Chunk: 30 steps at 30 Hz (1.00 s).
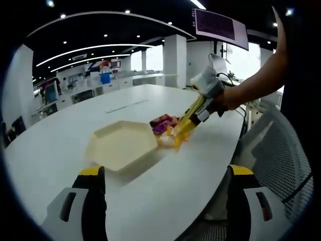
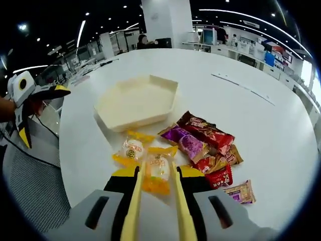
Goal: Place the target food into the container with the food tongs after gripping and lifting it, then release it inside without dropping or visibly crushing the food.
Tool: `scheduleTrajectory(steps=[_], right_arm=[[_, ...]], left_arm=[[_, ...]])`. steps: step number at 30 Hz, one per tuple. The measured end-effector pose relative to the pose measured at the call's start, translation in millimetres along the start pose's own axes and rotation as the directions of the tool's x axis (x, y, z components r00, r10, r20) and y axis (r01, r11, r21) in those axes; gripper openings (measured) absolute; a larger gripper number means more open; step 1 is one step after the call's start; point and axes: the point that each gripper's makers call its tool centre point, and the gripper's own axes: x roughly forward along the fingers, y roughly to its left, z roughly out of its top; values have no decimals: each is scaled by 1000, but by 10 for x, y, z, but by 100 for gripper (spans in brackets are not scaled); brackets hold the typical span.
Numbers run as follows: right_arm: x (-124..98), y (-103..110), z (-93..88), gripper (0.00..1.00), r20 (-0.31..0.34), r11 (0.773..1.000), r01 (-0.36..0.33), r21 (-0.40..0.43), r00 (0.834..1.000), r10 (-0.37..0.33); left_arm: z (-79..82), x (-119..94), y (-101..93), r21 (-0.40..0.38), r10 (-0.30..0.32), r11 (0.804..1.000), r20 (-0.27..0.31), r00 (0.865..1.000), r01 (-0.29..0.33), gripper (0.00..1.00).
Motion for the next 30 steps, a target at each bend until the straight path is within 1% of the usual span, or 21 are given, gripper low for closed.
scheduleTrajectory(steps=[1,2,3,7,10,13,18,24,30], right_arm=[[3,3,-27,29,-17,1000,9,-19,1000,-10],[7,-18,-38,29,-26,997,22,-74,999,-24],[16,-14,-32,28,-24,994,33,-103,999,-35],[46,30,-32,25,-59,989,39,-143,997,-47],[46,3,-24,21,-75,994,37,-105,996,-45],[39,-21,-29,19,-69,996,36,-80,997,-42],[5,-13,-2,18,-70,996,34,-86,997,-40],[-50,-57,-8,19,-65,998,24,-56,998,-28],[-129,-85,71,19,-46,999,15,-51,999,-17]], left_arm=[[2,0,0,-1,0,1000,1,1000,0,97],[2,0,3,-1,1,1000,1,1000,-1,97],[0,0,4,-2,2,1000,0,1000,-2,97],[-3,2,2,-3,1,1000,-2,1000,-1,97],[-2,1,4,-4,2,1000,-1,1000,-2,97],[-3,1,4,-3,2,1000,-2,1000,-2,96],[-6,-2,12,-3,6,1000,-3,1000,-6,96],[3,-4,9,-3,5,1000,0,1000,-5,96],[18,-5,7,-11,0,1000,10,1000,0,99]])
